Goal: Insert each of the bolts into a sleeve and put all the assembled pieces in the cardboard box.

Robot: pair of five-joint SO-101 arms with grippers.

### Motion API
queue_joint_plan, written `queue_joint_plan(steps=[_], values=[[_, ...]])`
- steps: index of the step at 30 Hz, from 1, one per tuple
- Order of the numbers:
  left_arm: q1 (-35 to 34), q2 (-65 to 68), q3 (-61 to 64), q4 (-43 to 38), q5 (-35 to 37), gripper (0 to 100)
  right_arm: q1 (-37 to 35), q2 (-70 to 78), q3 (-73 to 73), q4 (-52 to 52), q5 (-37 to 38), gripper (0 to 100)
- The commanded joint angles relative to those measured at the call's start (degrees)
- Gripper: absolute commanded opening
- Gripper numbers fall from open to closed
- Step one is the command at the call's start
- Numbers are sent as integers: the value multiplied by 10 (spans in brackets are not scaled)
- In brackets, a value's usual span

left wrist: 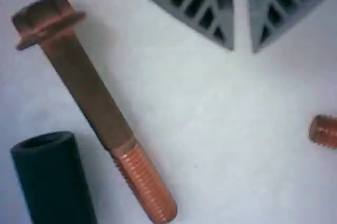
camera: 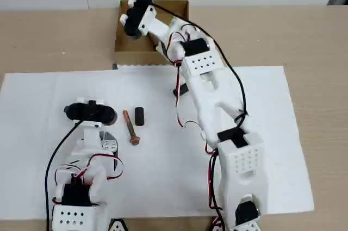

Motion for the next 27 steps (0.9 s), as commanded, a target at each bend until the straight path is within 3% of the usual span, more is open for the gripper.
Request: queue_joint_plan(steps=[1,7,15,27], values=[[-3,-6,-3,-13,-2,6,9,-85,-31,85,-25,4],[-3,-6,-3,-13,-2,6,11,-128,-31,203,-120,4],[-3,-6,-3,-13,-2,6,8,-145,-31,324,-316,4],[-3,-6,-3,-13,-2,6,-8,-80,-27,348,-591,9]])
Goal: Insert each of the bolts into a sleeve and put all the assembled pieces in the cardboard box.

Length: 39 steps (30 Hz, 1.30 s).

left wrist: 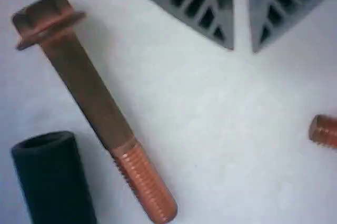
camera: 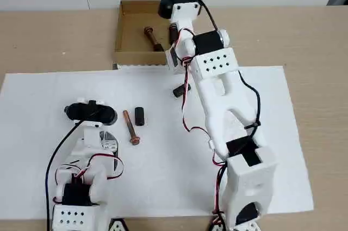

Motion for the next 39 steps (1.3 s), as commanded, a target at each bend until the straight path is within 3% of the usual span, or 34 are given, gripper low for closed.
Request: queue_joint_plan(steps=[1,11,19,39], values=[[-3,-6,-3,-13,-2,6,-9,16,-25,2,-66,9],[-3,-6,-3,-12,-2,6,-10,70,-25,9,-158,17],[-3,-6,-3,-12,-2,6,-10,73,-25,18,-178,221],[-3,-6,-3,-12,-2,6,-10,138,-27,-67,-178,191]])
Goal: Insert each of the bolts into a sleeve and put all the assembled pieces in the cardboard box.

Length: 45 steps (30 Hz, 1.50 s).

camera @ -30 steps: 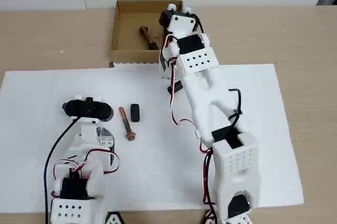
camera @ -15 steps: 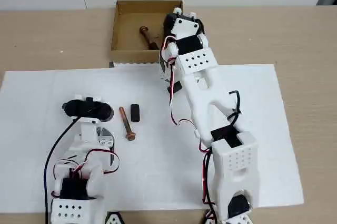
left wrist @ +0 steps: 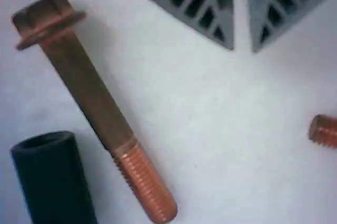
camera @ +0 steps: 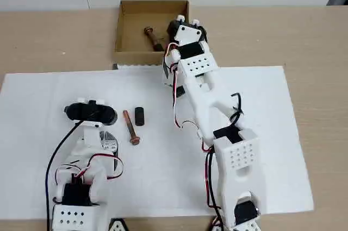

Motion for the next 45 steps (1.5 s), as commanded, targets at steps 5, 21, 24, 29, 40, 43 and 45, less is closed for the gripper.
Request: queue_joint_plan(steps=[5,21,24,29,40,43,45], values=[[-3,-6,-3,-12,-2,6,-3,7,-25,-7,-4,191],[-4,-6,-3,-12,-2,6,-15,24,-26,5,-14,24],[-4,-6,-3,-12,-2,6,-22,24,-26,15,-15,4],[-4,-6,-3,-12,-2,6,-24,24,-26,18,-16,4],[-4,-6,-3,-12,-2,6,-25,23,-26,44,-14,142],[-4,-6,-3,-12,-2,6,-25,23,-27,65,-16,214],[-4,-6,-3,-12,-2,6,-25,17,-27,74,-16,204]])
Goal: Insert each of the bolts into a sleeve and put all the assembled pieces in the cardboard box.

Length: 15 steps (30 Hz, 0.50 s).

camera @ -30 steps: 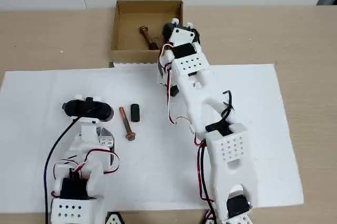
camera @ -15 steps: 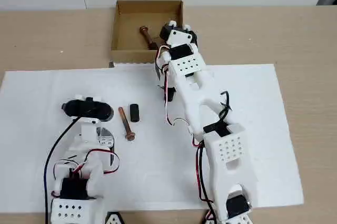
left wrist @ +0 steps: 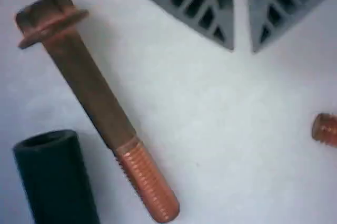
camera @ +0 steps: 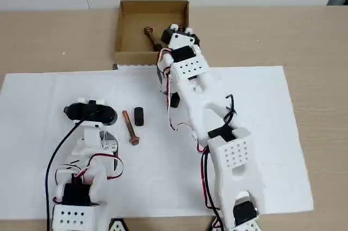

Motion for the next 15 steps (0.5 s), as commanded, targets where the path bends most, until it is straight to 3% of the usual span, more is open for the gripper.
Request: queue_joint_plan(steps=[1,15], values=[[-4,-6,-3,-12,-2,6,0,-22,-18,24,-5,194],[-4,-6,-3,-12,-2,6,-19,-61,-17,76,-7,165]])
